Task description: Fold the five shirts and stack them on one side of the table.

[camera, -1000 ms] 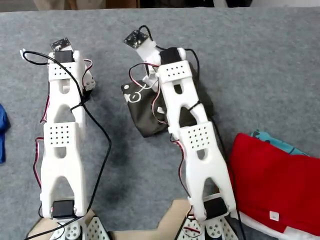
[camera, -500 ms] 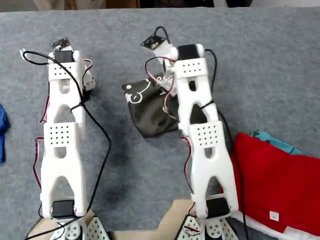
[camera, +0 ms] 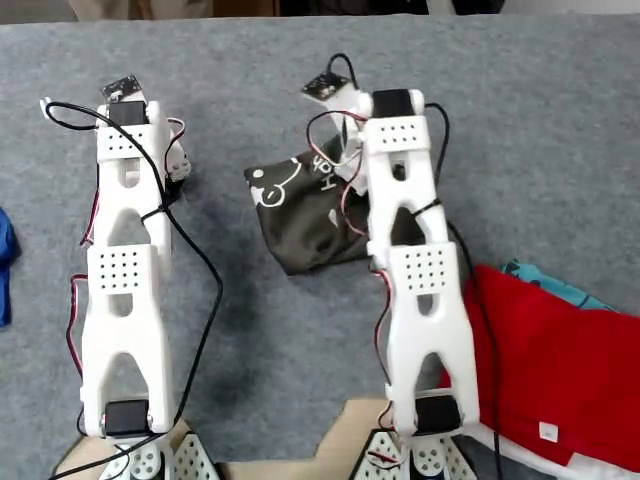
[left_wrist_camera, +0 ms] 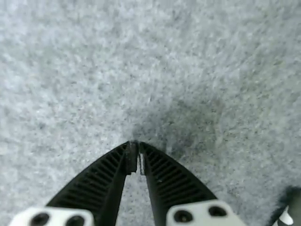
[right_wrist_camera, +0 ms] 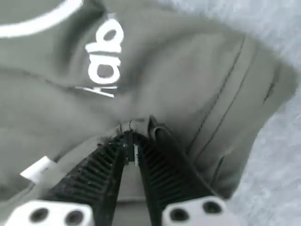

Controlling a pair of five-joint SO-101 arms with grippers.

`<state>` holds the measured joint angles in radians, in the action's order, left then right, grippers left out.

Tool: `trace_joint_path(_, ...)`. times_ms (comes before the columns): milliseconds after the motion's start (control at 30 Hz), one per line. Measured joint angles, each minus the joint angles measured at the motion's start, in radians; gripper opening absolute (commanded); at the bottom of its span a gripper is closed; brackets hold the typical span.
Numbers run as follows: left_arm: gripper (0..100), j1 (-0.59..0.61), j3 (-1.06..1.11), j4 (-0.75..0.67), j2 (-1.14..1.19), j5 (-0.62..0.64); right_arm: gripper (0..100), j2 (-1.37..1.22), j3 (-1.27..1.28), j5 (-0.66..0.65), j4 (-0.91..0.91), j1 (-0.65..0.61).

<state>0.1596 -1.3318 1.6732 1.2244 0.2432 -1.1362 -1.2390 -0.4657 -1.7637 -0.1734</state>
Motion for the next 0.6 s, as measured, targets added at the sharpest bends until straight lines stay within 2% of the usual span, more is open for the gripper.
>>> trace_joint_path(233, 3, 0.000, 0.000, 0.000, 0.000, -0.006, 0.5, 0.264, 0.391, -0.003, 0.000, 0.058)
trace_joint_path(433, 3, 0.000, 0.000, 0.000, 0.000, -0.034, 0.5, 0.446, 0.664, -0.080, 0.000, 0.167)
trace_joint_path(600, 3, 0.000, 0.000, 0.000, 0.000, -0.035, 0.5, 0.555, 0.778, -0.153, 0.000, 0.273)
